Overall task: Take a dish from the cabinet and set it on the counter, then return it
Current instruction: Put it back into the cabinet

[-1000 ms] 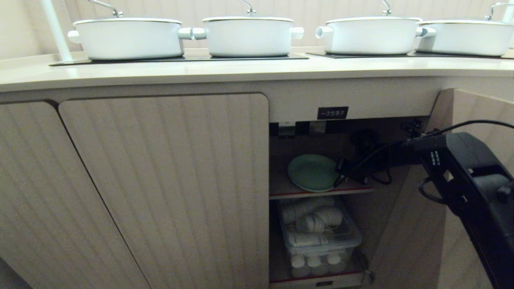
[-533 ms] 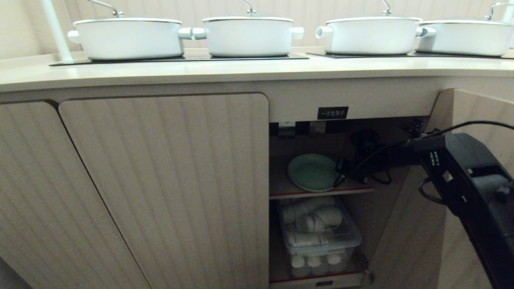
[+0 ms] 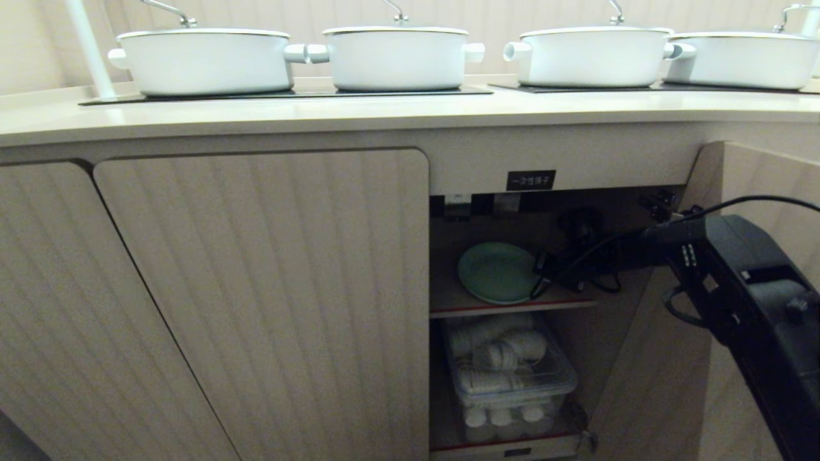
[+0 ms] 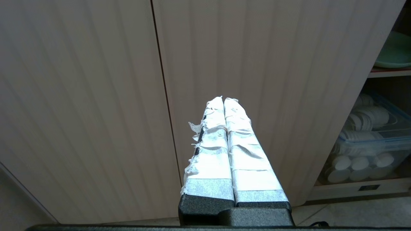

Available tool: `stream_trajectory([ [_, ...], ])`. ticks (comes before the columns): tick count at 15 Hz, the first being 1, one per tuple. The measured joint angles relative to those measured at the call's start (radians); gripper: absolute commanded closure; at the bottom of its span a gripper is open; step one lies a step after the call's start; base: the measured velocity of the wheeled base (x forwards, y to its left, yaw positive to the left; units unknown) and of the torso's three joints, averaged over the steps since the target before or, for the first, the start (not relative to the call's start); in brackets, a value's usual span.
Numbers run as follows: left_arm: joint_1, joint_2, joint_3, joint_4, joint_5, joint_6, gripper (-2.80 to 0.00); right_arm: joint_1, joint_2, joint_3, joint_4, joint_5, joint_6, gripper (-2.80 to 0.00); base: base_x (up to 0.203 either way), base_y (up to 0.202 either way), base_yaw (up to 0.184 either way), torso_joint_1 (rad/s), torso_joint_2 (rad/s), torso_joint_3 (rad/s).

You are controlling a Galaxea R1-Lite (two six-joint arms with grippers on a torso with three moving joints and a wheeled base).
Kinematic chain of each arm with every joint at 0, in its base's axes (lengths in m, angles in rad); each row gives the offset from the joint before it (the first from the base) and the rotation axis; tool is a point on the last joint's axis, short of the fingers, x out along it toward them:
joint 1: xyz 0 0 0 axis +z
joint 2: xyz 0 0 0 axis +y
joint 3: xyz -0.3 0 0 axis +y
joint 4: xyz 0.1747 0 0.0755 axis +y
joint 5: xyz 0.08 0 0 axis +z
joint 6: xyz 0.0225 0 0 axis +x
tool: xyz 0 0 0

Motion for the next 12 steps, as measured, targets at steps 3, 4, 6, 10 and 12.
stream_trajectory([
  [3,0.0,0.0,0.0,0.0,0.0,0.0,0.0,0.0,0.004,0.0,-0.003,0.0,0.0,0.0,0.0,0.0,0.0,0.0,0.0,0.0],
  [4,0.0,0.0,0.0,0.0,0.0,0.0,0.0,0.0,0.005,0.0,-0.004,-0.001,0.0,0.0,0.0,0.0,0.0,0.0,0.0,0.0],
  [6,0.0,0.0,0.0,0.0,0.0,0.0,0.0,-0.001,0.008,0.0,-0.021,-0.001,0.0,0.0,0.0,0.0,0.0,0.0,0.0,0.0],
  [10,0.0,0.0,0.0,0.0,0.0,0.0,0.0,-0.003,0.012,0.0,-0.026,-0.001,0.0,0.0,0.0,0.0,0.0,0.0,0.0,0.0],
  [12,0.0,0.0,0.0,0.0,0.0,0.0,0.0,-0.003,0.013,0.0,-0.027,-0.001,0.0,0.0,0.0,0.0,0.0,0.0,0.0,0.0],
])
